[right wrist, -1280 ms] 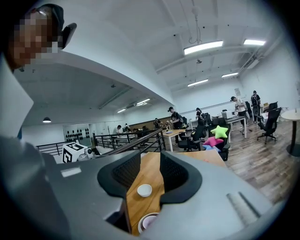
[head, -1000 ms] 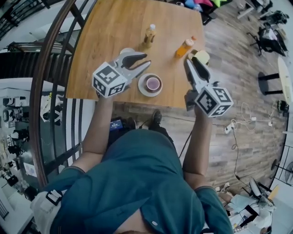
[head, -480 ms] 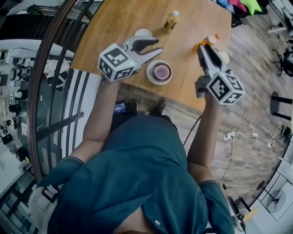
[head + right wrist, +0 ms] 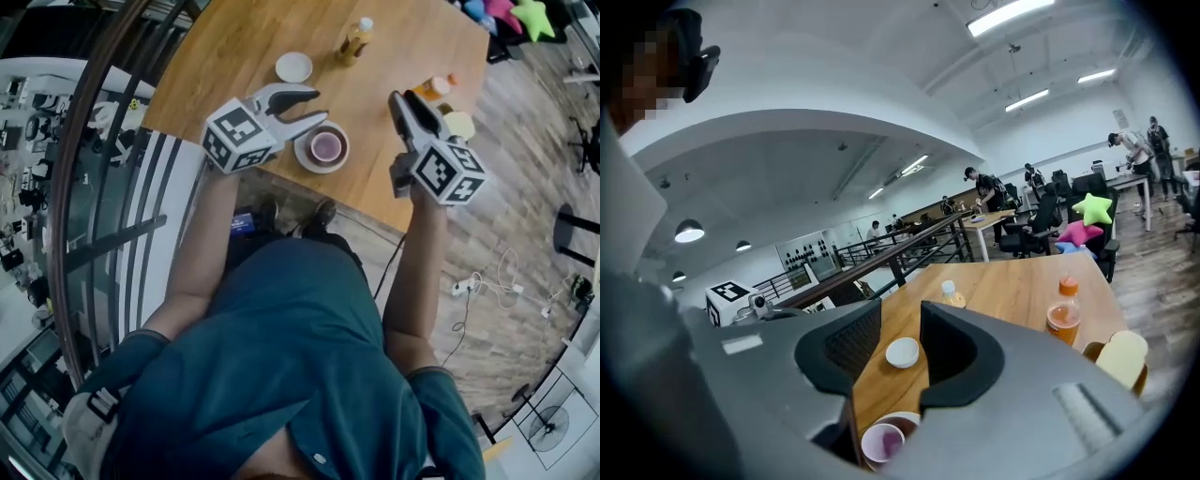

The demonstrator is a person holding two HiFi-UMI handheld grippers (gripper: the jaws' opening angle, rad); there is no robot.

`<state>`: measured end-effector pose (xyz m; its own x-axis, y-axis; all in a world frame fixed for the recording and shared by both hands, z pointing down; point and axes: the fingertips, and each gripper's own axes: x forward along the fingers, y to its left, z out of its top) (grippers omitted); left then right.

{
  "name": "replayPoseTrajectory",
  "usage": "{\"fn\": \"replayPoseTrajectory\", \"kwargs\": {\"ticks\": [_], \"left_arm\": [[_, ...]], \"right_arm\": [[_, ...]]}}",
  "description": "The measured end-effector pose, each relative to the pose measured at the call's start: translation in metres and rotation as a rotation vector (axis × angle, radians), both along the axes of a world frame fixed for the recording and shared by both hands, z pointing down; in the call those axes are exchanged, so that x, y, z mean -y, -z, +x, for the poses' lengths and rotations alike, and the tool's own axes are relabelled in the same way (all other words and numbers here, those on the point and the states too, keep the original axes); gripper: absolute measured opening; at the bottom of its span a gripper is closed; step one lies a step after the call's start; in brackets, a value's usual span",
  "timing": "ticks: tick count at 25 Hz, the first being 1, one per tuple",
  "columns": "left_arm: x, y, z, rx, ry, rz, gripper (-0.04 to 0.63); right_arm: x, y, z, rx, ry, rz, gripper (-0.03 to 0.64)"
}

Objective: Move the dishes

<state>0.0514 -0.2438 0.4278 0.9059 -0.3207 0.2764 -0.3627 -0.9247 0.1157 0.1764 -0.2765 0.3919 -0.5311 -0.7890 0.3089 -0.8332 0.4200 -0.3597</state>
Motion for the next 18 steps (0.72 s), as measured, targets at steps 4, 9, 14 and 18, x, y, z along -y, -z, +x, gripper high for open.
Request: {"fn": "replayPoseTrajectory", "kwargs": {"ticks": [4, 9, 14, 18], "left_arm": [[-0.003, -0.024, 0.007, 0.035, -0.008, -0.033, 0.163], [-0.011, -0.059, 0.018, 0.073, -0.042, -0.080, 0.190], [-0.018, -0.097, 0.029, 0.132, -0.055, -0.112, 0.234], [-0.029, -0.120, 0.037, 0.185, -0.090, -0.098, 0.285]], "right_arm": [[0.005, -0.018, 0.000, 0.006, 0.024, -0.038, 0.114], [0.009, -0.045, -0.002, 0.010, 0.045, -0.089, 0.114], [0.012, -0.077, -0.004, 0.015, 0.060, -0.150, 0.114], [0.012, -0.099, -0.010, 0.021, 0.075, -0.192, 0.114]]}}
